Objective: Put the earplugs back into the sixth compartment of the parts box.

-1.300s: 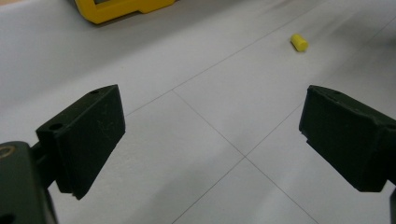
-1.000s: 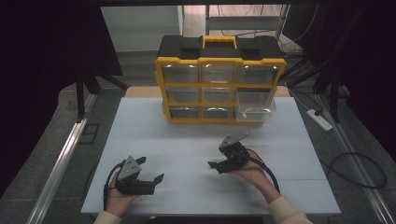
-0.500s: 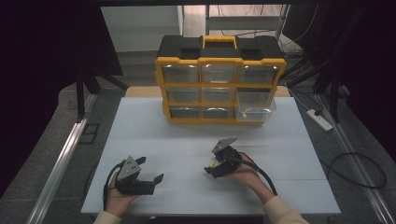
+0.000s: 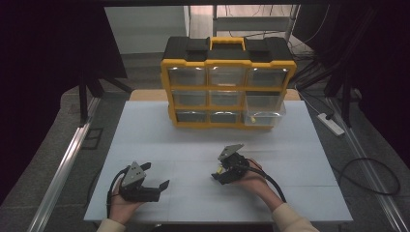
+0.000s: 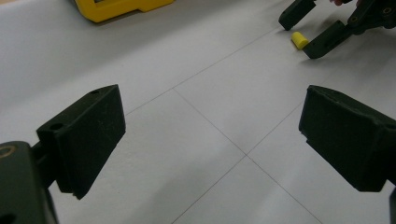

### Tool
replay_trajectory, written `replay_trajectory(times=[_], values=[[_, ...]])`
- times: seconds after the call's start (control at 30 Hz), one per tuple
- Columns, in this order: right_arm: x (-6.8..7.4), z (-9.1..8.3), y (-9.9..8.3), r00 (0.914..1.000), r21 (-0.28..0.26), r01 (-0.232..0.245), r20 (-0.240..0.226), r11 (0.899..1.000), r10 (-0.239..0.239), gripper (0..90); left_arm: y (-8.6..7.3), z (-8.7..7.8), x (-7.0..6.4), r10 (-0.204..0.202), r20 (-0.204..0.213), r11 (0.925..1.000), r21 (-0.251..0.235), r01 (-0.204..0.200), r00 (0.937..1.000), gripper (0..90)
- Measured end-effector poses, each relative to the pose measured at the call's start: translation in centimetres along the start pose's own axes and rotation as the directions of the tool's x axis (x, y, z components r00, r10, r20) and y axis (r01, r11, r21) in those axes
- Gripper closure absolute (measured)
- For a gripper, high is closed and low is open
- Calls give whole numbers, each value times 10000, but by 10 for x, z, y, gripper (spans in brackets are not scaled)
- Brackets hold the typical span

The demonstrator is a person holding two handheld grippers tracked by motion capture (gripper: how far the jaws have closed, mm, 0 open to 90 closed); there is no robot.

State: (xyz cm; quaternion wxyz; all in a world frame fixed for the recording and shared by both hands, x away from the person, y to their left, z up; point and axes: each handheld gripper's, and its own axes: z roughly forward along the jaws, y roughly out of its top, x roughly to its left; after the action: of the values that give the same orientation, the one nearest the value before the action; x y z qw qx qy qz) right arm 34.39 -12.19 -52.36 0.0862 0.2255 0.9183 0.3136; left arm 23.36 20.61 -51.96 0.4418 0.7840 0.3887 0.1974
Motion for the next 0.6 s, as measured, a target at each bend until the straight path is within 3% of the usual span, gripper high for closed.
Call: replay_trajectory(times=[0.1, 0.13, 0.17, 0.27, 0.4, 0.53, 0.6], values=[[3, -2, 1, 9996, 95, 258, -92, 9996, -257, 498, 0, 0, 0, -25, 10, 10000, -14, 25, 10000, 70], [3, -2, 1, 9996, 95, 258, -92, 9996, -257, 498, 0, 0, 0, -25, 10, 10000, -14, 25, 10000, 71], [4, -3, 1, 9994, 101, 321, -159, 9994, -319, 601, 0, 0, 0, -21, 9, 10000, -12, 21, 10000, 71], [4, -3, 2, 9992, 134, 352, -177, 9993, -349, 656, 0, 0, 0, -13, 5, 10000, -8, 13, 10000, 71], [4, -5, 2, 9990, 127, 456, -15, 9989, -456, 672, 0, -1, 1, 3, -37, 10000, -19, -3, 10000, 71], [1, -12, 3, 9997, -413, 214, 91, 9989, -210, 673, 0, -1, 1, -15, -31, 10000, -10, 15, 10000, 71], [-1, -20, 4, 10000, -983, 69, 63, 9951, -63, 675, 0, -1, 1, -2, -37, 10000, -13, 2, 10000, 71]])
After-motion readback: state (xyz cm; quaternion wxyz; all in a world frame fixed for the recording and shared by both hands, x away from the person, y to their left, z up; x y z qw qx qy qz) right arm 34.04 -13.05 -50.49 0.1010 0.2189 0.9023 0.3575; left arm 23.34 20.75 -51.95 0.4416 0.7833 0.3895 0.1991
